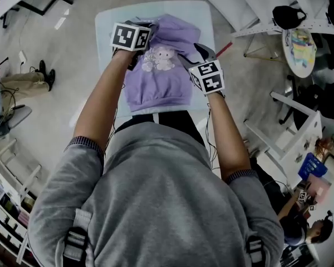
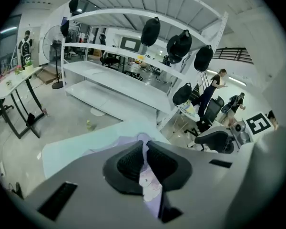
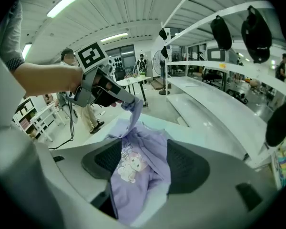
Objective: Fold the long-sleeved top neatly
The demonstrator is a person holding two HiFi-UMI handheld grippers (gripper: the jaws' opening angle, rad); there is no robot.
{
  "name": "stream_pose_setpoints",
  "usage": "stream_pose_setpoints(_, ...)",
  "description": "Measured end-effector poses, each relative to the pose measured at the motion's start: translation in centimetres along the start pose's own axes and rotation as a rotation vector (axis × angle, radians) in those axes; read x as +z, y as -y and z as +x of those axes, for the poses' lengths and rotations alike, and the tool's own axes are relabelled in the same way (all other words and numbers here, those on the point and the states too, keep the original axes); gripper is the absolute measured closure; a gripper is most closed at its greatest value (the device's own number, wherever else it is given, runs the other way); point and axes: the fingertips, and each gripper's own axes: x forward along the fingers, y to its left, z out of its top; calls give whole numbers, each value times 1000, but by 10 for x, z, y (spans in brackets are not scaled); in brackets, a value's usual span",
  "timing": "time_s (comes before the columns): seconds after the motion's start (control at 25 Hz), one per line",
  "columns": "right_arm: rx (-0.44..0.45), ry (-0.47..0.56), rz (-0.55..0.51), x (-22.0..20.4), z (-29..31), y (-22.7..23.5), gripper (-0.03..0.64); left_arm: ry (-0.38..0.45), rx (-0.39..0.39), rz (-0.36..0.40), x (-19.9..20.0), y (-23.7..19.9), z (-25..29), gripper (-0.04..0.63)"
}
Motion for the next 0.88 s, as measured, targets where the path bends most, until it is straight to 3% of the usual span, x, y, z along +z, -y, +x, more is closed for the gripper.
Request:
stream_pose_setpoints(0.2,-3,-22,36,-25,0,24,304,-80,-29,31,-14,23,58,561)
stream_pose_setpoints(0.6,31,-69,88,-81,5,54,301,-256,9,134,-77,42,156,553)
stream_pose_setpoints(0.72,50,-85,94,-94,9,58,301,-261,-51,126,-86,55,170,392)
stream_pose_setpoints(0.88,70,-93,99,-103,17,59,301,-208,-51,126,-84,61,156,367)
